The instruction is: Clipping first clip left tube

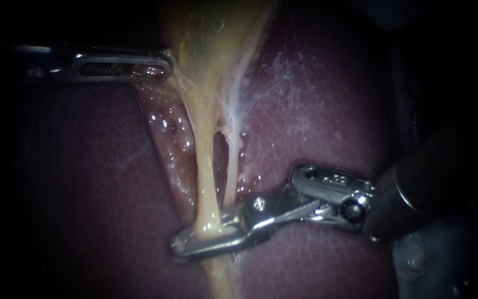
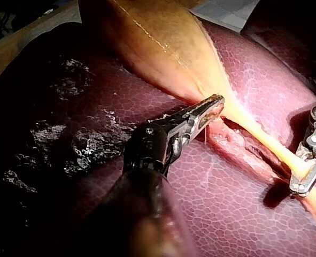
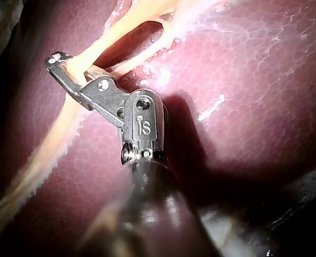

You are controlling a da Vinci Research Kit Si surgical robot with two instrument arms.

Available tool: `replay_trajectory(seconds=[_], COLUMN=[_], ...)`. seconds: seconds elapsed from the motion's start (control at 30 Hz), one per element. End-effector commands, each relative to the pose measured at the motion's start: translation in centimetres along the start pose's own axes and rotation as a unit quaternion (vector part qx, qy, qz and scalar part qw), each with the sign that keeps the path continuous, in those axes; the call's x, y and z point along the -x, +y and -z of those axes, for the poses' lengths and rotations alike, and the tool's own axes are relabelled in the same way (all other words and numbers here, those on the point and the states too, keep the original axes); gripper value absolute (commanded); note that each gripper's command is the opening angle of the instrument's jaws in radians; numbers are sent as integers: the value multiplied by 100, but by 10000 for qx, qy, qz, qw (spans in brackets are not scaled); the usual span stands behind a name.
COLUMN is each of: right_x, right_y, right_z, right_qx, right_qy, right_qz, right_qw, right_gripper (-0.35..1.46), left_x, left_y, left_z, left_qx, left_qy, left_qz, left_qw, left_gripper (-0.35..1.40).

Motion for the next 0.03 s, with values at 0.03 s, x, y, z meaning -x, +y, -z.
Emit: replay_trajectory(seconds=[0.03], right_x=[1], right_y=[0], right_z=[0], right_qx=[0], right_qy=[1], right_qz=[-1], right_qw=[10000], right_gripper=[-35], left_x=[0], left_y=[0], left_z=[0], left_qx=[0], left_qy=[2], left_qz=[-1], left_qw=[10000], left_gripper=[-35])
